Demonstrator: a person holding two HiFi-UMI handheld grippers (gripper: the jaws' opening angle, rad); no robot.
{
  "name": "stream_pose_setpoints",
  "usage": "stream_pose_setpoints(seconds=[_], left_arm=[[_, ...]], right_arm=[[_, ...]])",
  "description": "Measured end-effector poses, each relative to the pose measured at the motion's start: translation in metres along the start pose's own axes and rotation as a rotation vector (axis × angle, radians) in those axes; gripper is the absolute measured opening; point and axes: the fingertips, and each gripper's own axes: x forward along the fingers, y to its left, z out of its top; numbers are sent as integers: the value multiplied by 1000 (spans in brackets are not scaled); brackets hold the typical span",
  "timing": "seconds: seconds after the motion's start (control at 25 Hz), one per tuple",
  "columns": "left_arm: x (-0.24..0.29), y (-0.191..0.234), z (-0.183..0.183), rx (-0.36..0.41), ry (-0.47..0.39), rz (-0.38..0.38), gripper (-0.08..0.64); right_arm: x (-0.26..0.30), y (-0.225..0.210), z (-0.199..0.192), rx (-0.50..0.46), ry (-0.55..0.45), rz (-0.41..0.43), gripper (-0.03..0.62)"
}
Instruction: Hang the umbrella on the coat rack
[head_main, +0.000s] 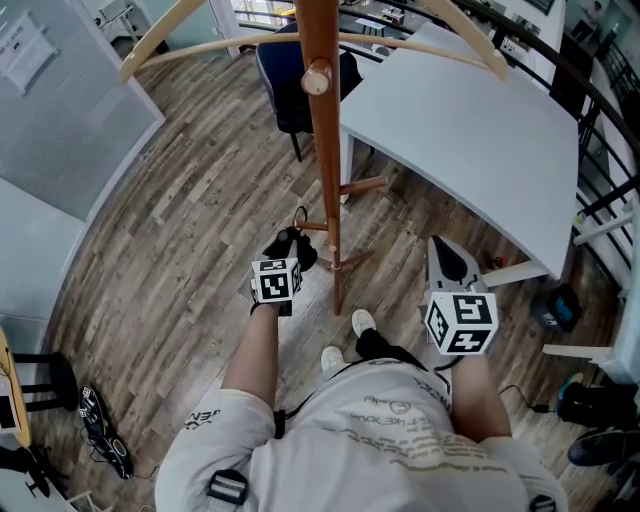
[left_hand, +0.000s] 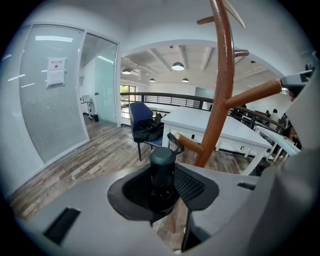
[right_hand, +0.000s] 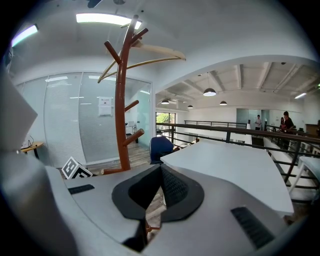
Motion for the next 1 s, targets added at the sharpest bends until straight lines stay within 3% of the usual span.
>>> stream_pose_setpoints(seconds=[0.28,0.56,1.0], left_arm=[[-7,0,12,10,-30,-7,144],[3,-12,-7,17,27,-34,144],[37,-28,-60,26,188,-91,144]], right_arm=[[4,7,2,-4,-3,13,0],[0,8,1,-12,1,5,0],[-4,1,-7,-26,29,-25,0]])
